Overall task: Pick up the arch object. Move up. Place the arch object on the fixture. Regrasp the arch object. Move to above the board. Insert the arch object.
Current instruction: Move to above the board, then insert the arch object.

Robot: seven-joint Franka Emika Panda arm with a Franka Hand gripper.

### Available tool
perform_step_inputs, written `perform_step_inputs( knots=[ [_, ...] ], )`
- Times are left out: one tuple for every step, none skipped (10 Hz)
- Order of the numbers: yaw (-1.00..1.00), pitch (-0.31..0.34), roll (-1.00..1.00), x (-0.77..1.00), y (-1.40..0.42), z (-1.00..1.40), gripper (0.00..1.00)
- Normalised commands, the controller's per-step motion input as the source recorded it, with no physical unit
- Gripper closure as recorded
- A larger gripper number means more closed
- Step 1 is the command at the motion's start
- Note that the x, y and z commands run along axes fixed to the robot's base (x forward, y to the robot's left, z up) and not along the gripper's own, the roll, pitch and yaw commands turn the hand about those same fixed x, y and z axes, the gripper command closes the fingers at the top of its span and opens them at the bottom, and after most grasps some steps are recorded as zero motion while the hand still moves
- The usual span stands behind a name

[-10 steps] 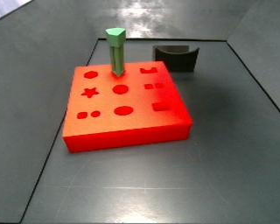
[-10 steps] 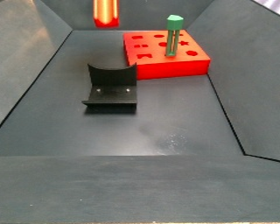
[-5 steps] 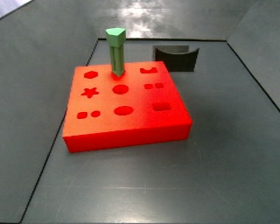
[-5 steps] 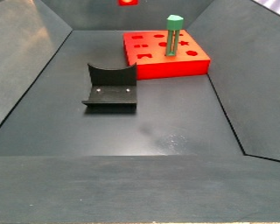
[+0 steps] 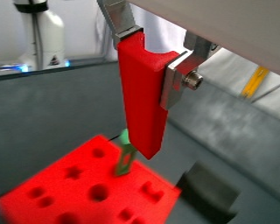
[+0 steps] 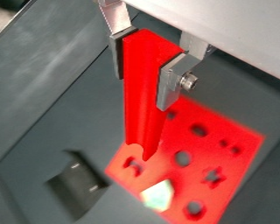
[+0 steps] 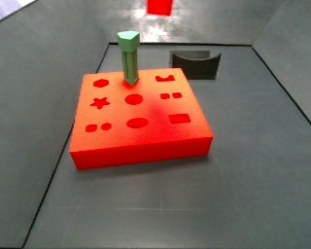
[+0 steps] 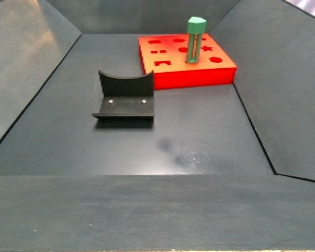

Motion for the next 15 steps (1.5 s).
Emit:
perform_step_inputs(
  knots=[
    [-0.06, -0.008, -1.0, -0.18, -0.17, 0.04, 1.0],
    [-0.06, -0.011, -1.0, -0.12, -0.07, 0.03, 1.0],
    [-0.06, -0.022, -0.97, -0.1, -0.04, 0.01, 1.0],
    [-0.03, -0.033, -0.66, -0.08, 0.0, 0.01, 1.0],
    [-0.01, -0.037, -0.4, -0.06, 0.0, 0.01, 1.0],
    [-0.01, -0.033, -0.26, -0.05, 0.0, 0.0, 1.0],
    [0.45, 0.003, 0.1, 0.45, 0.42, -0.78, 1.0],
    [0.42, 0.0, 0.09, 0.52, 0.42, -0.77, 1.0],
    [0.39, 0.006, 0.09, 0.57, 0.43, -0.75, 1.0],
    [0.41, 0.009, 0.1, 0.53, 0.42, -0.69, 1.0],
    [0.39, 0.019, 0.1, 0.57, 0.41, -0.66, 1.0],
    [0.39, 0.027, 0.11, 0.54, 0.43, -0.6, 1.0],
    [0.1, 0.0, -0.02, 0.28, 0.75, -0.5, 1.0],
    [0.0, -0.006, -0.14, 0.01, 0.85, -0.42, 1.0],
    [0.0, -0.031, -0.17, -0.01, 0.85, -0.32, 1.0]
  ],
)
